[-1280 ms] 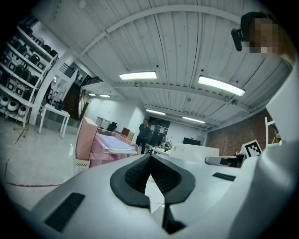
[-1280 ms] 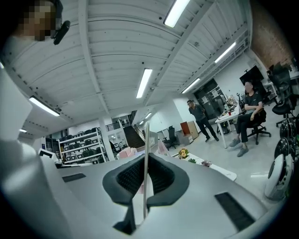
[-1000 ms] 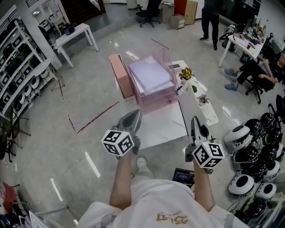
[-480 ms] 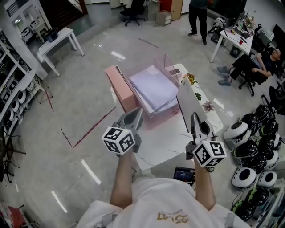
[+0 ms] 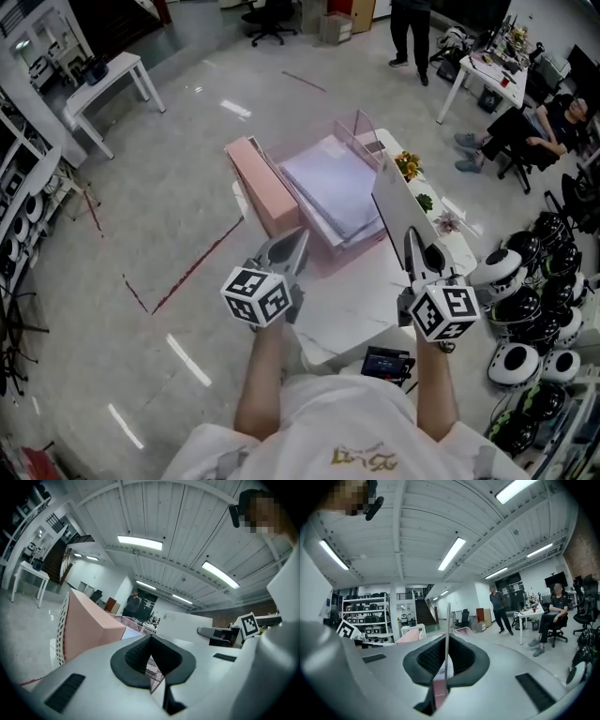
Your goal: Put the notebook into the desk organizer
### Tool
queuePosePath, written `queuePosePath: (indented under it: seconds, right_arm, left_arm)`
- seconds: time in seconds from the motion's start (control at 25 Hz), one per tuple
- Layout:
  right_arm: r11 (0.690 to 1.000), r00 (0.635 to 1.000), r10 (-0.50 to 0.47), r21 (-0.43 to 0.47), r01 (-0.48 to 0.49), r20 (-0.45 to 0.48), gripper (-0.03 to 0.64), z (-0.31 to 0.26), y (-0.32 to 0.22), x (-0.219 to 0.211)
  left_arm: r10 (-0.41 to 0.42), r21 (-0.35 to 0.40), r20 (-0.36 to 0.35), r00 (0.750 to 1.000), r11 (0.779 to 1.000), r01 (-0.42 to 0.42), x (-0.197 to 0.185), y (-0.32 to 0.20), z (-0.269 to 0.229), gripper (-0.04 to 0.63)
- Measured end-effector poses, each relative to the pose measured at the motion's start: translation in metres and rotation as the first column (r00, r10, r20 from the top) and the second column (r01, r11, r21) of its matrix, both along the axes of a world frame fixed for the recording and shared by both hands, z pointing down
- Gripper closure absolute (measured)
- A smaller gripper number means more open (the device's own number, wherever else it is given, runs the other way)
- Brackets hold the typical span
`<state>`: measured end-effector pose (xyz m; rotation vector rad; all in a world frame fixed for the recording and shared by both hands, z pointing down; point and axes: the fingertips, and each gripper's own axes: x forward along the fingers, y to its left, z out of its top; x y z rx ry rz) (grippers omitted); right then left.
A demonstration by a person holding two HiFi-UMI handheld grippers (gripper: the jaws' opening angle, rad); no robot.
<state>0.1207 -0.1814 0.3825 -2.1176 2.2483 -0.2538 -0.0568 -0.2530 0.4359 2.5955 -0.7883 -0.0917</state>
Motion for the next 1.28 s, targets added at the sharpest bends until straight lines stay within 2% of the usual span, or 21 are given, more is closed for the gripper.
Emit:
queuePosePath:
  seconds: [0.28, 0.68, 1.28]
  right_arm:
    - [0.999, 0.999, -0.029, -0.019, 0.028, -0.044, 0.600, 0.008, -0.016, 0.000]
    - [0.990, 0.984, -0.136, -0.042, 0.132, -0.111, 0.600, 0.013, -0.046, -0.003]
    - [0.971, 0.934, -0.240, -0.060, 0.233, -0.264, 0.598, 0.018, -0.085, -0.011]
  left_arm:
    - [-0.005, -0.006, 0.016, 1.000, 1.000, 0.005, 0.004, -0.005, 0.008, 0.580]
    - [-0.070, 0.003, 0.044, 0.997, 0.998, 0.070, 0.012, -0.015, 0.002, 0.580]
    - [-0.136, 0.000, 0.064, 0.989, 0.991, 0.136, 0.019, -0.024, 0.005, 0.580]
